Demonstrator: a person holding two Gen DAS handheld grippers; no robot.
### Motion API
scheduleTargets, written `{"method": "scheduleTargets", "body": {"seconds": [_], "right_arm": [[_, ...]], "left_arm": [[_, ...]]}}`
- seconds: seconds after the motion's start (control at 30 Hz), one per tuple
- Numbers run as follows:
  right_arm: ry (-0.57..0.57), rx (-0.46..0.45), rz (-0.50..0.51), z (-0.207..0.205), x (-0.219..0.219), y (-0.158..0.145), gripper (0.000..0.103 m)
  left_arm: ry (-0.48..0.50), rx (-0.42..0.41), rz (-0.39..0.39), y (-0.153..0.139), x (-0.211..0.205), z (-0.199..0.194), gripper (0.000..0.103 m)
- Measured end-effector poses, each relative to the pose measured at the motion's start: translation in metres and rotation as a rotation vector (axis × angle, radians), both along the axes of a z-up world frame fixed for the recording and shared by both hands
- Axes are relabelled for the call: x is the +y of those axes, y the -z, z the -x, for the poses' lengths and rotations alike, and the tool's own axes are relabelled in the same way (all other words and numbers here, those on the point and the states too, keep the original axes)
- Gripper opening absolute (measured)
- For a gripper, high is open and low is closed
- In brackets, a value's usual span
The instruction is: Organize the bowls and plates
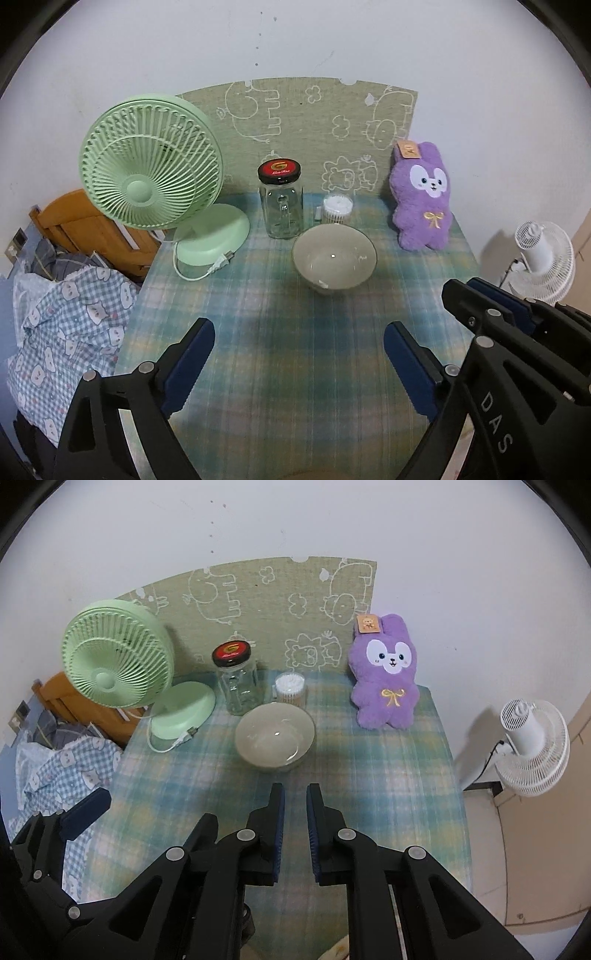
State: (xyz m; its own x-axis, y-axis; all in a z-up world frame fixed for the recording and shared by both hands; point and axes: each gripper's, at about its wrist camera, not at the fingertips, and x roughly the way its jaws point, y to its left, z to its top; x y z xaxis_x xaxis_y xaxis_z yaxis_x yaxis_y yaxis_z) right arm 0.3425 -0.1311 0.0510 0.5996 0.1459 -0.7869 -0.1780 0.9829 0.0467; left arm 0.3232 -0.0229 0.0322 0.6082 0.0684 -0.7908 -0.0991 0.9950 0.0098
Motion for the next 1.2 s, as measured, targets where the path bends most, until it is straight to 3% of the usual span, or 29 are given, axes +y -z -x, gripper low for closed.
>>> {"method": "scheduleTargets", "body": {"seconds": [0.1, 0.37, 0.87, 1.07, 1.2], "right_arm": [[-0.007, -0.014, -0.006, -0.017, -0.003, 0.009, 0.051], [-0.018, 0.004, -0.017, -0.069, -0.008, 0.043, 0.066], [-0.009, 0.01, -0.053, -0.144, 0.005, 0.103, 0.067], [0.006, 0.016, -0.02, -0.162, 0.01, 0.123, 0.067], [-0.001, 0.038, 0.003, -0.17, 0.01, 0.136, 0.067]], "left_arm": [[0.004, -0.009, 0.011, 0.01, -0.004, -0.018, 0.094], [0.042, -0.002, -0.014, 0.039, -0.013, -0.064, 0.093], [0.019, 0.02, 0.029, 0.094, 0.002, -0.139, 0.092], [0.008, 0.021, -0.042, 0.112, -0.001, -0.157, 0.092], [-0.003, 0.045, -0.047, 0.126, 0.004, -0.164, 0.088]]}}
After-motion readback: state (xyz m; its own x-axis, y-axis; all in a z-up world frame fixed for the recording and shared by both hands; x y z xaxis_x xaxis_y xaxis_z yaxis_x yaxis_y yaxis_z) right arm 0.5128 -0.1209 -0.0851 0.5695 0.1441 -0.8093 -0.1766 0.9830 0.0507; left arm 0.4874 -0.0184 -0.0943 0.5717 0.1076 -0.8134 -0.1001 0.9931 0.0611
